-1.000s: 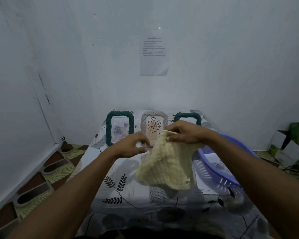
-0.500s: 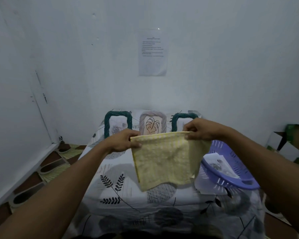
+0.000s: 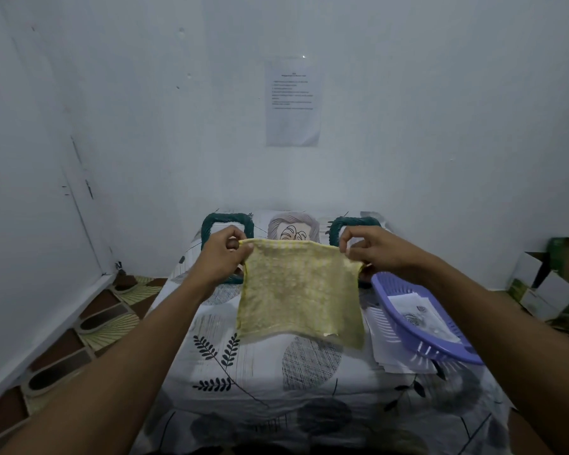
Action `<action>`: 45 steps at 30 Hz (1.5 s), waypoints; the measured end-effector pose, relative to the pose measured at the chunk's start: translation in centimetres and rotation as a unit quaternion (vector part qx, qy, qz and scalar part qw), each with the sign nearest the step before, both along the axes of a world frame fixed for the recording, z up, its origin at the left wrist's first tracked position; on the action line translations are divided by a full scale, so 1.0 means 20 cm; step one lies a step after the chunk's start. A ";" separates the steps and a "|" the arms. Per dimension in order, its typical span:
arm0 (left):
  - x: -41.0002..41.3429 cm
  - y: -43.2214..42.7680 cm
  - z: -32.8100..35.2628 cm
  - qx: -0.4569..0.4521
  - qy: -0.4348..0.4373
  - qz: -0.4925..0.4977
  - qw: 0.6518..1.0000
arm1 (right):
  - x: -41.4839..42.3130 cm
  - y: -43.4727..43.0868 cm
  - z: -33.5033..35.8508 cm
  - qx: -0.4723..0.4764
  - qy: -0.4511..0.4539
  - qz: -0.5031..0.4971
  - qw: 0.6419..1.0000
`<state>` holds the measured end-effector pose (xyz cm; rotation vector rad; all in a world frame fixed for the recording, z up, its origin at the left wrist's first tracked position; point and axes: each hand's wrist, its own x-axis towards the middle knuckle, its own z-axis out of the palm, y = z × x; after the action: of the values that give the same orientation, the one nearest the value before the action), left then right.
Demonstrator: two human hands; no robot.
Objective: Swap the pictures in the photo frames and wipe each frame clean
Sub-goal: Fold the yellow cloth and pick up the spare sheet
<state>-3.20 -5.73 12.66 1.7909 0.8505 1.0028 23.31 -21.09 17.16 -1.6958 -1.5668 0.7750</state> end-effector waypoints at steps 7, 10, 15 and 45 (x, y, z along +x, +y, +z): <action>0.12 -0.12 0.04 0.027 -0.020 -0.065 0.997 | -0.12 0.05 0.02 0.031 -0.028 0.054 0.998; 0.18 -0.19 0.06 0.004 -0.049 -0.086 0.995 | -0.16 0.09 0.01 0.110 -0.142 0.017 0.984; 0.20 -0.25 0.10 -0.016 -0.076 -0.124 0.989 | -0.17 0.14 -0.02 0.143 -0.223 -0.030 0.964; 0.08 0.00 0.06 0.121 0.072 0.000 0.990 | -0.11 0.18 -0.13 0.141 -0.045 -0.071 0.986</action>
<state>-1.51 -5.63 13.82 2.0896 0.8445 1.0198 21.17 -17.53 14.53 -1.6291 -1.5164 0.3880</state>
